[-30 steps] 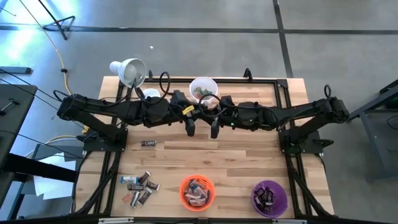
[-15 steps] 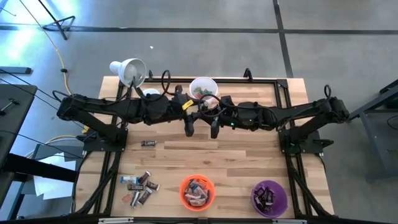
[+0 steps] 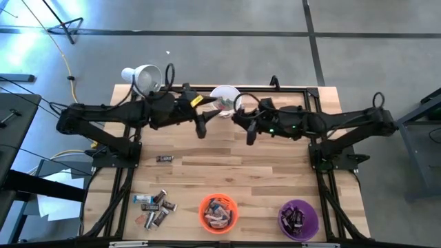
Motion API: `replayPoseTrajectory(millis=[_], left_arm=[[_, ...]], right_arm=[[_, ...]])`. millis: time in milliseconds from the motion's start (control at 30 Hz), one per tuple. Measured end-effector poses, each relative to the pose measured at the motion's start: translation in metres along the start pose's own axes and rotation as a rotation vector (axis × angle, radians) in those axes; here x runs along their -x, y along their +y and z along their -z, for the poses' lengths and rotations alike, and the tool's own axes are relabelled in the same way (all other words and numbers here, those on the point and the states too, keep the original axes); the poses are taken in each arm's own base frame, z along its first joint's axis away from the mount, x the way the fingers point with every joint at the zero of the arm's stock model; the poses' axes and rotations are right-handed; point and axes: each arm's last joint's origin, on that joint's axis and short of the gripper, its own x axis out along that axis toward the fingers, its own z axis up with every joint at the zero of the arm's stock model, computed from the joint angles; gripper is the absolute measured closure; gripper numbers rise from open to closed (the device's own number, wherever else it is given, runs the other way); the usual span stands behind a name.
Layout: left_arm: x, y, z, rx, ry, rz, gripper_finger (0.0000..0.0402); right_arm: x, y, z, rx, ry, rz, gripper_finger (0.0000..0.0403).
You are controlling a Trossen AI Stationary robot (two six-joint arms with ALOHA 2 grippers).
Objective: Organize candy in baskets
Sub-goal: Put the dark brown chocolate bar into the dark purple bucket
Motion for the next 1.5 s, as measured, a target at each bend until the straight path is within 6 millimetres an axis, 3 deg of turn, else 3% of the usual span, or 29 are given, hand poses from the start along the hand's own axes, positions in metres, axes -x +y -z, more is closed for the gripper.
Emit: replayPoseTrajectory(millis=[133, 300, 567, 900, 1167, 1300, 1500], left_arm=[[0.012, 0.006, 0.0, 0.038, 0.05, -0.009, 0.0206], [0.029, 0.014, 0.008, 0.159, 0.173, -0.034, 0.0206], [0.042, 0.018, 0.022, 0.297, 0.351, -0.029, 0.0206], [0.044, 0.009, 0.031, 0.379, 0.419, -0.003, 0.0206], [0.046, 0.005, 0.031, 0.421, 0.418, 0.0, 0.0206], [0.045, 0.006, 0.03, 0.446, 0.405, -0.03, 0.0206], [0.045, 0.006, 0.028, 0.475, 0.378, -0.037, 0.0206]], right_arm=[[0.022, -0.002, -0.002, -0.064, 0.067, 0.016, 0.0367], [0.053, 0.003, 0.015, -0.236, 0.295, 0.005, 0.0368], [0.094, 0.044, 0.048, -0.532, 0.615, -0.142, 0.0368], [0.15, 0.079, 0.111, -0.762, 0.994, 0.053, 0.0367], [0.191, 0.098, 0.162, -0.76, 1.304, 0.241, 0.0372], [0.202, 0.093, 0.18, -0.686, 1.343, 0.386, 0.0372], [0.204, 0.079, 0.194, -0.496, 1.323, 0.525, 0.0368]])
